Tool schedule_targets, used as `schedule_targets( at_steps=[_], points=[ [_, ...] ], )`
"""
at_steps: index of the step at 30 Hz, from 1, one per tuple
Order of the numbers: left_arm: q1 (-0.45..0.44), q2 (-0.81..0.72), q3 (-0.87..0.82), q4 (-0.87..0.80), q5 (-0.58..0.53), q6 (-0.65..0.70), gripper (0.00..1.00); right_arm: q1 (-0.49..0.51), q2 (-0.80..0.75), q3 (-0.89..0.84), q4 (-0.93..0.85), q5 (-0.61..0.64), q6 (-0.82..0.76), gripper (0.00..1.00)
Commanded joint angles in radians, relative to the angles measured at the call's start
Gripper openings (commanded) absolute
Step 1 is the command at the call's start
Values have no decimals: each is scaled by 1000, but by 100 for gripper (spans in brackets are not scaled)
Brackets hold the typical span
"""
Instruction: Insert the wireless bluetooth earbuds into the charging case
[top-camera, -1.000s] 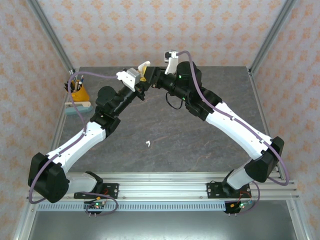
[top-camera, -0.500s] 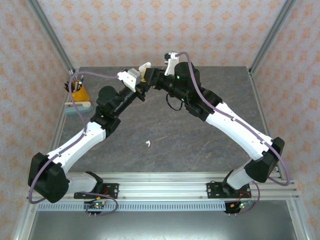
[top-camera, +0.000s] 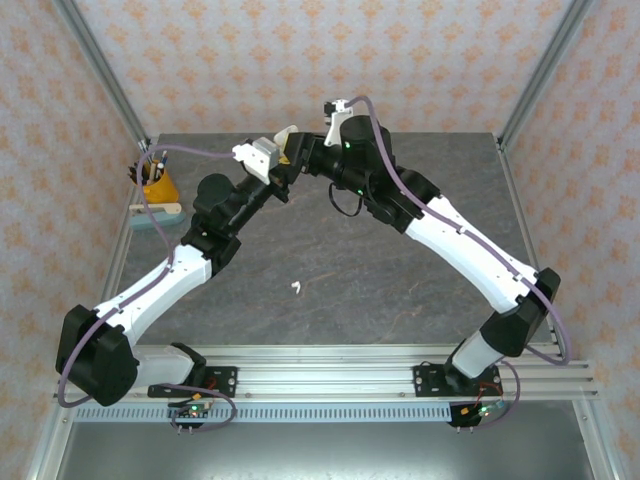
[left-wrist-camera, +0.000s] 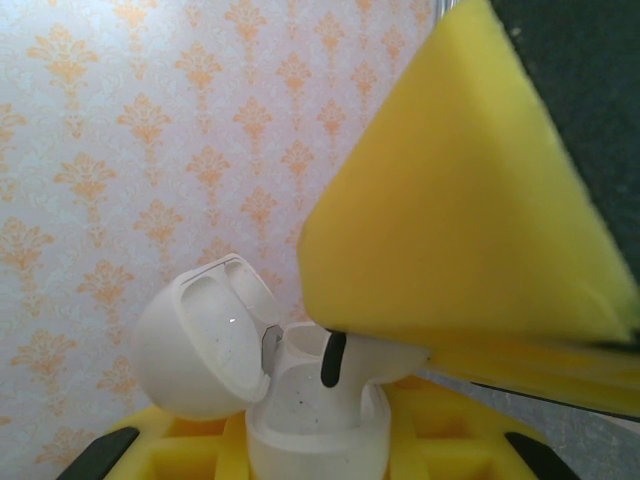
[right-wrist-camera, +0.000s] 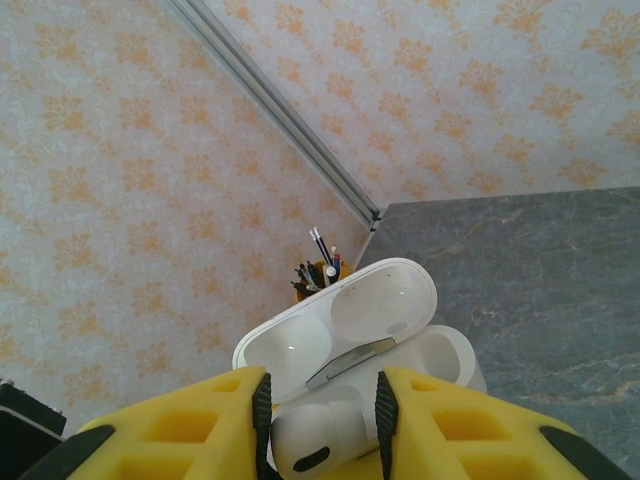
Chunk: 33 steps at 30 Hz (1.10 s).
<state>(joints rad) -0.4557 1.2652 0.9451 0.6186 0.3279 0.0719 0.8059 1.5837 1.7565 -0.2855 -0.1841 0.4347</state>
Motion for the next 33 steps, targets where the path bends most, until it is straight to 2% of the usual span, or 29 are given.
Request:
schedule_targets(
  at_steps=[1,7,19,25,31,33],
  points=[
    [-8,-52,6,139,25,-20,0,-5,49,38,-92,-26,13,38],
    [-8,-63,-6,138,22,-15,0,-7,47,50,-118,1,10,53],
    [-8,-90,-37,135,12,-8,0,-50,-11,55,-151,31,39,58],
    [-8,-129,-70,116,-22,9,0,-71,-60,47,-233,53,69,61],
    [-8,-175,-89,57,-62,35,0,-72,-26,96,-296,68,119,76],
    [-6,-186,-93,32,-81,50,0,-72,9,150,-339,72,128,77]
  ],
)
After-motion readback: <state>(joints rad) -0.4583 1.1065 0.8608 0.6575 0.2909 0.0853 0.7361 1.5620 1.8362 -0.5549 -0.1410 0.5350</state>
